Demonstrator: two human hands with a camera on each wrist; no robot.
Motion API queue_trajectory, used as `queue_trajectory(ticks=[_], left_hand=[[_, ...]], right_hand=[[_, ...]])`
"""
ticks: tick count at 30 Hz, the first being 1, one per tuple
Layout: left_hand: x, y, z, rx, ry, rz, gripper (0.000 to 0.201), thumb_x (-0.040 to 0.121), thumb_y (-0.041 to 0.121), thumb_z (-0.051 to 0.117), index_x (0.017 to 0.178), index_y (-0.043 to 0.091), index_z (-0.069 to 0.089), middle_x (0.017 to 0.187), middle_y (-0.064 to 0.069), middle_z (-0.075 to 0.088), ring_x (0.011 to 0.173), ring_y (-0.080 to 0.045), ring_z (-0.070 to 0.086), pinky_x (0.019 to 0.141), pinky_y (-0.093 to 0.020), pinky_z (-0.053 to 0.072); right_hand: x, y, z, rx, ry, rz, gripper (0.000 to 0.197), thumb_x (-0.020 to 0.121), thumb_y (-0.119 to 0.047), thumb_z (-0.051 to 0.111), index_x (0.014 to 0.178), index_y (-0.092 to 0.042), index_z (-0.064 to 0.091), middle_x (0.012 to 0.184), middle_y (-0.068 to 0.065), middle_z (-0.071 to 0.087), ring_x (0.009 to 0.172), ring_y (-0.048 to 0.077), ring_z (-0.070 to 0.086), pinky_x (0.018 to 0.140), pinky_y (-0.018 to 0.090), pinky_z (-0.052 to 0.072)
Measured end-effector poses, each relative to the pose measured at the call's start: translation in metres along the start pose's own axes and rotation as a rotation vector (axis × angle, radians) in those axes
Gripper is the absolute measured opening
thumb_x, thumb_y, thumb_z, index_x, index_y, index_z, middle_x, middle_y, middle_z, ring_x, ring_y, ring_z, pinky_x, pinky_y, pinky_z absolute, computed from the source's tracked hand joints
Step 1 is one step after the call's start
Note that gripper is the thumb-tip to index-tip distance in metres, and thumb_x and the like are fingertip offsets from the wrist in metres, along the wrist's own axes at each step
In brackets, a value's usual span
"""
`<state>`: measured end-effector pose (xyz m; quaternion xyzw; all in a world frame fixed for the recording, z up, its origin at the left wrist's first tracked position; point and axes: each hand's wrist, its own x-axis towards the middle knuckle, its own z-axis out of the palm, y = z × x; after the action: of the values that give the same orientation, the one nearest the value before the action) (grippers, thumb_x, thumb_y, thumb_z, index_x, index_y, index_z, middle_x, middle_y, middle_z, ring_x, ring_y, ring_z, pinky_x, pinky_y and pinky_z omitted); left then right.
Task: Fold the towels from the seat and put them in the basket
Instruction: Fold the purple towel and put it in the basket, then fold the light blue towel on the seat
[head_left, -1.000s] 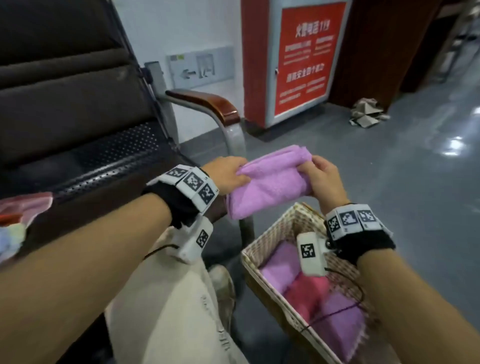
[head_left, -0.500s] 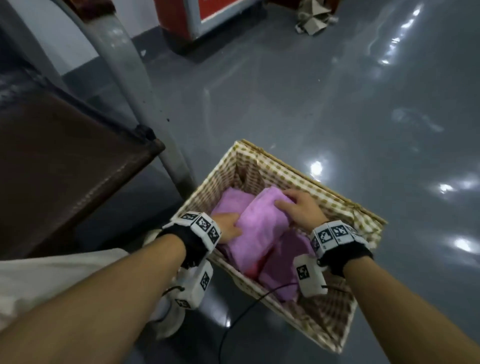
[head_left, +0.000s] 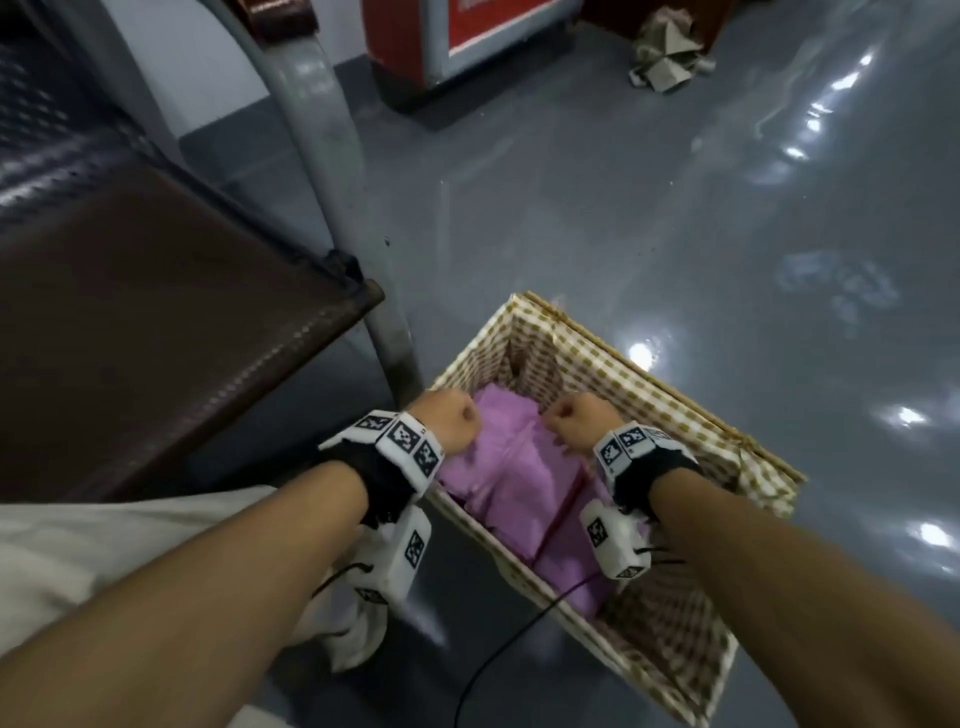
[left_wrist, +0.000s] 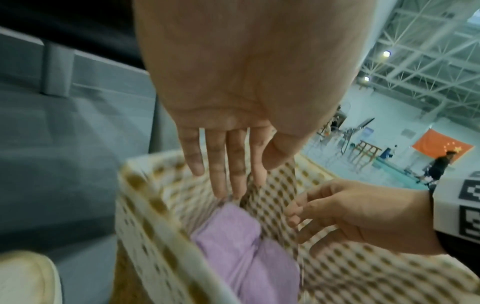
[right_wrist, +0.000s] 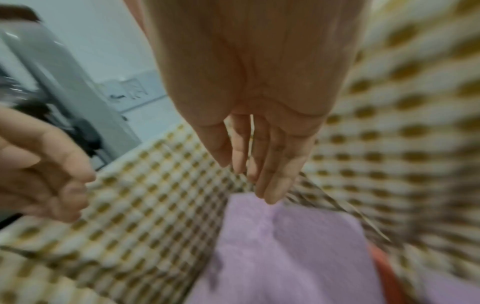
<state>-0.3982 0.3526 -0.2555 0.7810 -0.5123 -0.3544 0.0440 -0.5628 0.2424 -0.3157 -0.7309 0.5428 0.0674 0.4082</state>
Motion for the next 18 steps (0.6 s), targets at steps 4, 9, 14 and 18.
queue_trajectory(ticks=[4,9,14,18], left_hand=[[-0.037,-0.013,-0.059,-0.081,0.123,-0.001,0.024,0.091,0.022,0.050,0.104,0.021,0.070,0.115,-0.005,0.067,0.112,-0.023,0.060,0.093,-0.028,0.047],[-0.110,-0.045,-0.153,-0.184,0.347,0.011,0.014,0.088,0.028,0.057,0.088,0.027,0.070,0.100,0.000,0.071,0.100,-0.019,0.064,0.093,-0.028,0.047],[-0.202,-0.103,-0.232,-0.371,0.667,0.016,0.019,0.089,0.009,0.052,0.085,0.019,0.068,0.087,-0.005,0.072,0.082,-0.018,0.067,0.072,-0.023,0.051],[-0.277,-0.172,-0.259,-0.415,0.845,-0.081,0.017,0.090,0.012,0.051,0.087,0.020,0.066,0.089,-0.001,0.072,0.081,-0.015,0.067,0.071,-0.023,0.054]], right_hand=[[-0.020,-0.078,-0.018,-0.121,0.013,-0.247,0.014,0.089,-0.016,0.055,0.089,-0.010,0.069,0.077,0.003,0.069,0.071,0.021,0.067,0.056,0.023,0.053],[-0.063,-0.205,-0.030,-0.209,0.025,-0.532,0.016,0.088,-0.019,0.059,0.095,-0.012,0.071,0.092,0.010,0.073,0.088,0.025,0.068,0.086,0.040,0.054],[-0.124,-0.339,-0.020,-0.463,0.060,-0.888,0.020,0.088,-0.019,0.056,0.098,-0.020,0.073,0.102,0.003,0.072,0.096,0.021,0.064,0.074,0.023,0.042],[-0.171,-0.433,0.020,-0.589,0.028,-1.105,0.020,0.088,-0.020,0.056,0.101,-0.022,0.071,0.106,-0.002,0.070,0.100,0.017,0.062,0.078,0.019,0.038]])
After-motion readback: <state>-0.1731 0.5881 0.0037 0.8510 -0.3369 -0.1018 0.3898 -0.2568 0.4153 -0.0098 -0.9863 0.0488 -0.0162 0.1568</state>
